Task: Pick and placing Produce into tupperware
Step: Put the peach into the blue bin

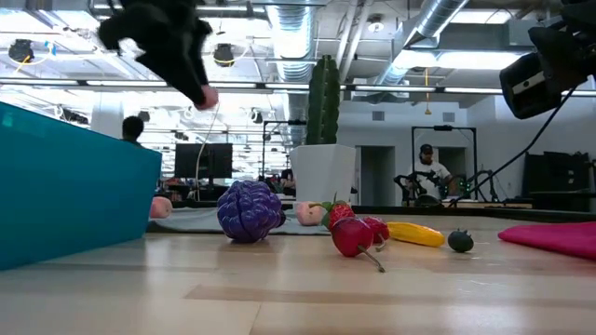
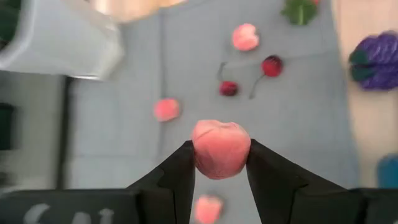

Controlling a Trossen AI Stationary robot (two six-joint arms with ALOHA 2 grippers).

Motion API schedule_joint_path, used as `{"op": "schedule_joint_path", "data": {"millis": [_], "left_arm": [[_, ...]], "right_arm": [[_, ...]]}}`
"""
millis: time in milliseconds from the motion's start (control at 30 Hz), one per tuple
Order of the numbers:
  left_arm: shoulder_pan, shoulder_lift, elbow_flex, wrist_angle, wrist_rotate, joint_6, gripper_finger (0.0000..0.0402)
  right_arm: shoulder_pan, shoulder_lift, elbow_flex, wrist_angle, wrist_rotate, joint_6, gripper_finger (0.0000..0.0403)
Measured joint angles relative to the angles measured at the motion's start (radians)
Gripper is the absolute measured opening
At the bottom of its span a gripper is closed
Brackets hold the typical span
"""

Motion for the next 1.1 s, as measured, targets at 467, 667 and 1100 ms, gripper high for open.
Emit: {"op": "schedule_joint_path", "data": {"millis": [467,667,1100], "left_arm": [[-0.329,-0.006,0.0,-0.092,-0.651,0.055,0.0119],[-0.41,-0.006,0.0,-0.086,-0.833,0.052,0.0119],[-0.491,-0.041,-0.006,-0.074,-0.47,-0.753,0.0119]], "right_arm": [[-0.002,0.0,0.0,-0.006,0.051,0.0,0.0123],[-0.002,0.0,0.0,-0.006,0.051,0.015,0.0123],[-0.002,0.0,0.0,-0.007,0.051,0.026,0.0123]]}}
